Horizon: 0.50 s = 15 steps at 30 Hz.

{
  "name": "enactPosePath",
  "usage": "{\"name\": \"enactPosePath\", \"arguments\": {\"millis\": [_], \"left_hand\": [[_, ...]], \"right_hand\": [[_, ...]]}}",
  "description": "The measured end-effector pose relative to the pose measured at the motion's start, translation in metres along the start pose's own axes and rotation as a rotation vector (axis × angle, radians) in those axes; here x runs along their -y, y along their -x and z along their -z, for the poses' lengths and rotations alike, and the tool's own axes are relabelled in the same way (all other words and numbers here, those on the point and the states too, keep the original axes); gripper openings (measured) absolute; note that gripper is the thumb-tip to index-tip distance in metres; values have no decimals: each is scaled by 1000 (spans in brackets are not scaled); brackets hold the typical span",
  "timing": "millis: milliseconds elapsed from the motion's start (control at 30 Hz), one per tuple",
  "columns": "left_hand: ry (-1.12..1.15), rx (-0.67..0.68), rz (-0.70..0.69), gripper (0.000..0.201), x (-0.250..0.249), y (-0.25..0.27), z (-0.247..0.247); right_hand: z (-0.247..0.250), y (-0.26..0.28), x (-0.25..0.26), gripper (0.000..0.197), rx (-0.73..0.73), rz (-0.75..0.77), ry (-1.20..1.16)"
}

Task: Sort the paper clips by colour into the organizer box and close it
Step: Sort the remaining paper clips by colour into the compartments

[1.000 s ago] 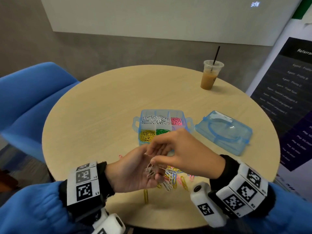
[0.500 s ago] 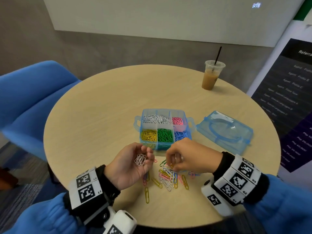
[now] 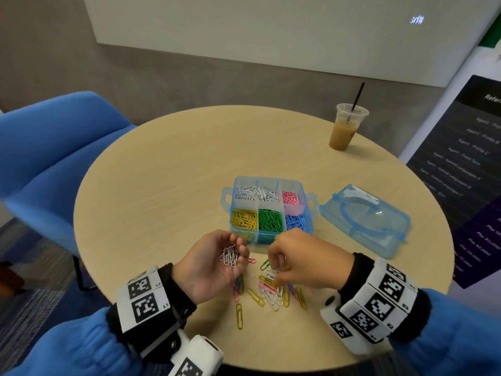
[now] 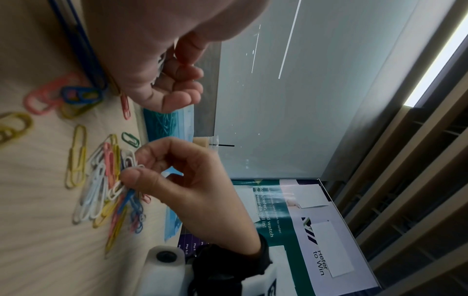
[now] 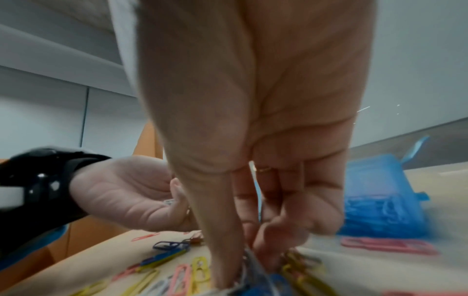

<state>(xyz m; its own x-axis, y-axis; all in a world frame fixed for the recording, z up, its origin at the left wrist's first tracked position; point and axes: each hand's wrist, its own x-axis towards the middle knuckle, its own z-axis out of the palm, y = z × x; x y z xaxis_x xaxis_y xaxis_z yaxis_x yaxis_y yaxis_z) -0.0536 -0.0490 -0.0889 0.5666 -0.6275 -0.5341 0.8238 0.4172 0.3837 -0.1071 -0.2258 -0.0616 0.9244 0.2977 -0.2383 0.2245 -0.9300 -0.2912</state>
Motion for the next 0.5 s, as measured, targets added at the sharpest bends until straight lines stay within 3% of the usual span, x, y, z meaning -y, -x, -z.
{"name": "enactPosePath", "arguments": {"millis": [233,500], "left_hand": [[21,22,16,23,-2,1,3],[9,-63,-53,25,7,5,-2]], "right_hand": [[-1,-5,-3,10,105,-24,8],[35,0,2,11,-118,5,-403]]}}
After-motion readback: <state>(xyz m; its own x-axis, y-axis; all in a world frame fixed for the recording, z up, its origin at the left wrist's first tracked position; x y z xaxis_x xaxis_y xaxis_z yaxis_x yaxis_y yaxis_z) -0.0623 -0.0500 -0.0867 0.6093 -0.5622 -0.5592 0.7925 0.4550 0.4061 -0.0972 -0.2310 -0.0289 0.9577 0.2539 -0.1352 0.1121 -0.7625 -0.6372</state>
